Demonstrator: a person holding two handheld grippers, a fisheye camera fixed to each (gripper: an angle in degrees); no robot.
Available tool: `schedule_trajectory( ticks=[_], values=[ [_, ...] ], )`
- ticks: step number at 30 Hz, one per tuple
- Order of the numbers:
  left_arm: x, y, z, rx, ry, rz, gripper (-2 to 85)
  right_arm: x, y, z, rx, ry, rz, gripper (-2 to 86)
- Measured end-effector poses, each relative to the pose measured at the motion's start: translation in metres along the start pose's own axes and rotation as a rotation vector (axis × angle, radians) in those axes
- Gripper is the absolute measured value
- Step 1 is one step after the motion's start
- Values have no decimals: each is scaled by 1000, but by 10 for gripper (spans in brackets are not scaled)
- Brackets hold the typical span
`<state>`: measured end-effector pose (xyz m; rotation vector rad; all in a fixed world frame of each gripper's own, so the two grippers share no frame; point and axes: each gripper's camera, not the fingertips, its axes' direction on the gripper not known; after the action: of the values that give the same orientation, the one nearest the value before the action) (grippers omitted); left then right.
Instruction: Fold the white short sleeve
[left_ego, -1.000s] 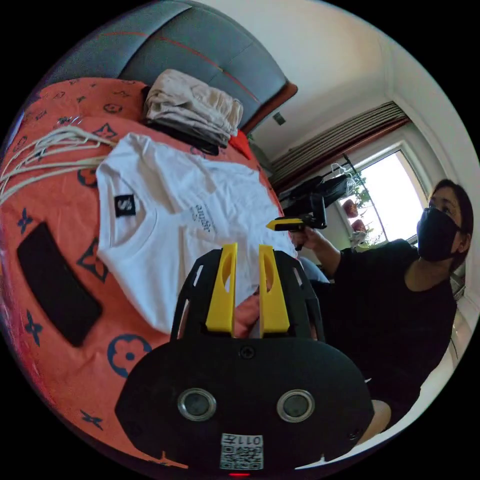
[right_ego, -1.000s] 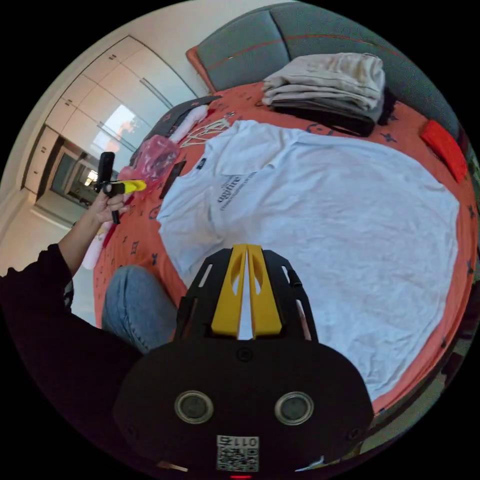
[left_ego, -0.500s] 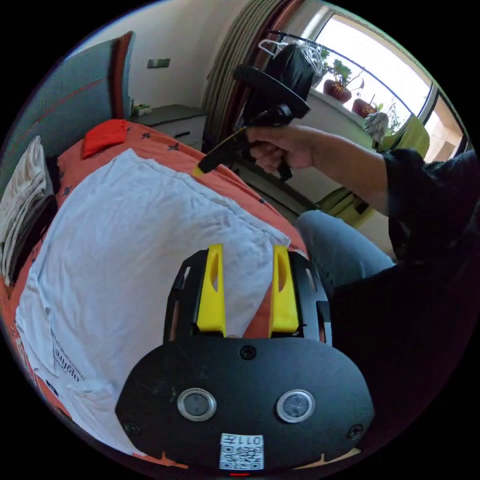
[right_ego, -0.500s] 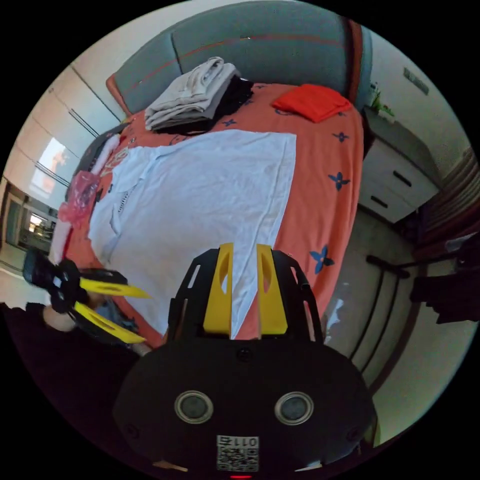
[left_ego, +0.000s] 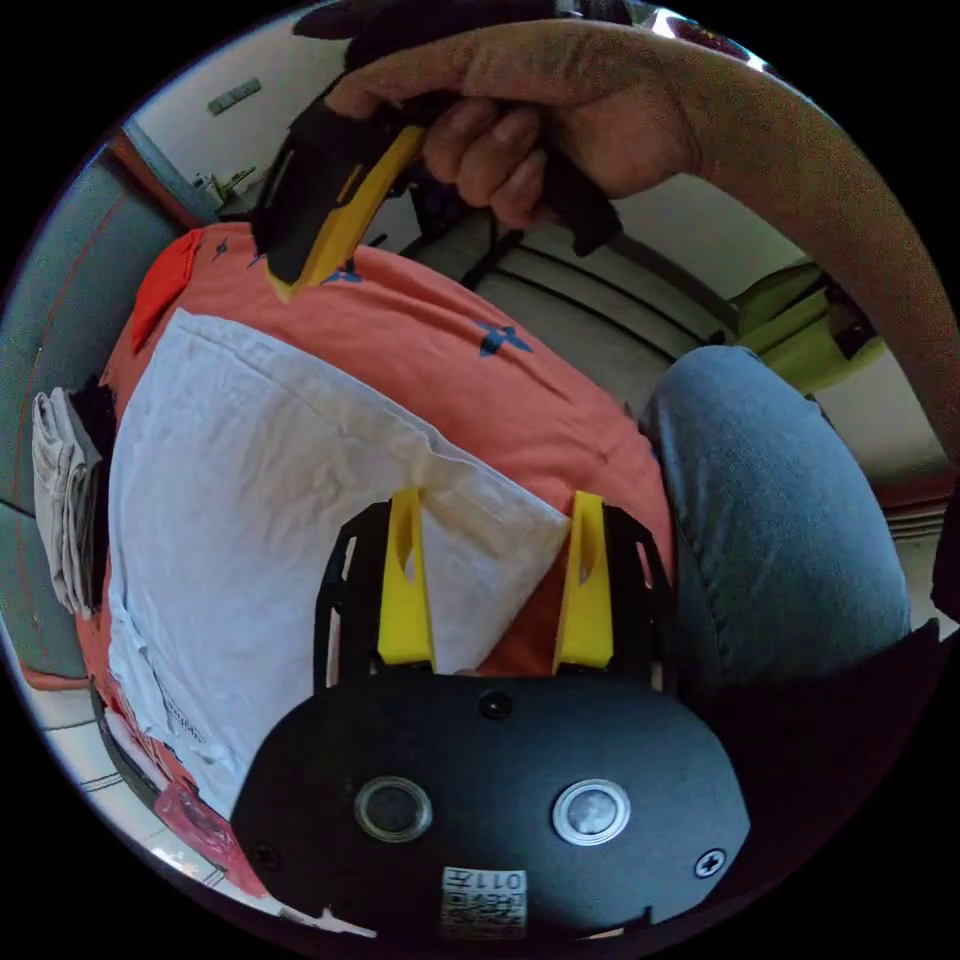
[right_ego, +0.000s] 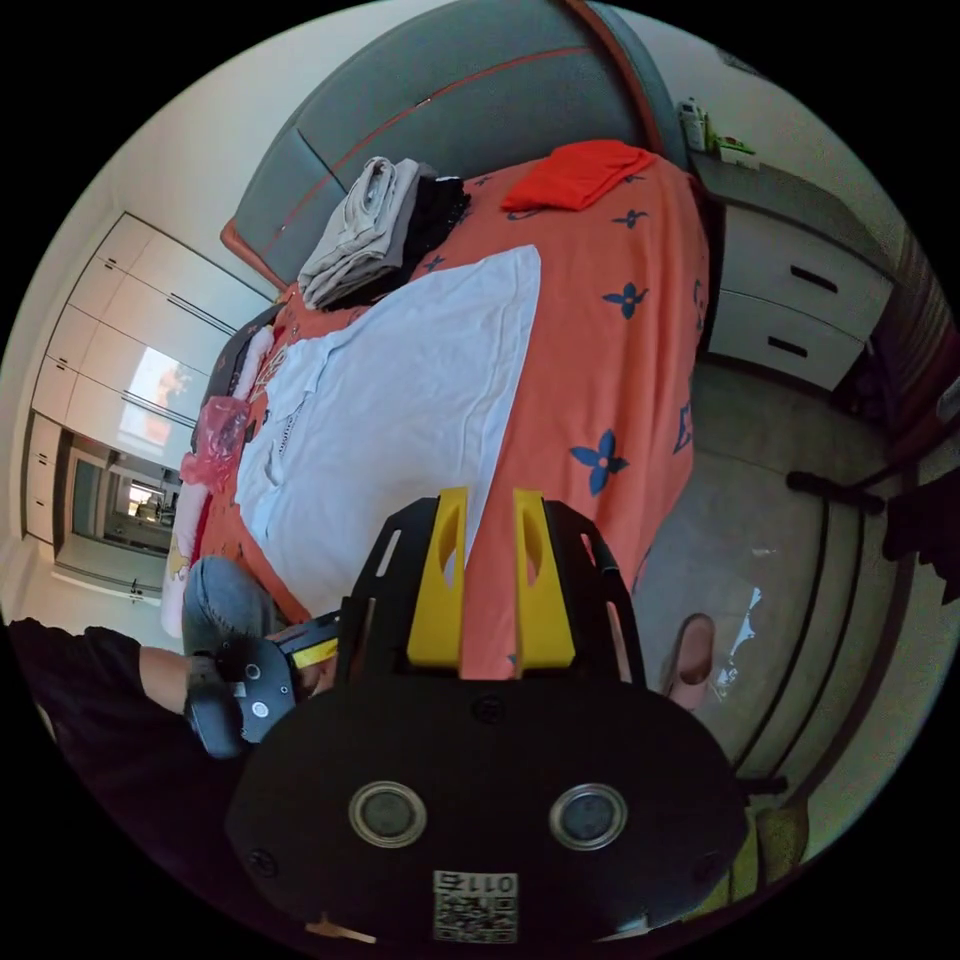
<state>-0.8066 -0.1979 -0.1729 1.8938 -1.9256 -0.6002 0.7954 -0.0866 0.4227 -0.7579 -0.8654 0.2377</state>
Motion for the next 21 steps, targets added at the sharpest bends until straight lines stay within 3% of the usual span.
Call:
schedule_trajectory(
  ticks=[4,7,14,21],
  values=[
    [-7,11,1,85,17,-85,30,9,-16,-22,46,13,12,57],
    [-14,16,8,99,123,-141,17,13,-38,-28,53,-10,21,55],
    [-3,24,10,126,155,-128,9,12,-108,-7,17,-57,36,73],
    [-13,44,5,152,254,-177,8,12,-195,8,110,-104,105,115]
  ],
)
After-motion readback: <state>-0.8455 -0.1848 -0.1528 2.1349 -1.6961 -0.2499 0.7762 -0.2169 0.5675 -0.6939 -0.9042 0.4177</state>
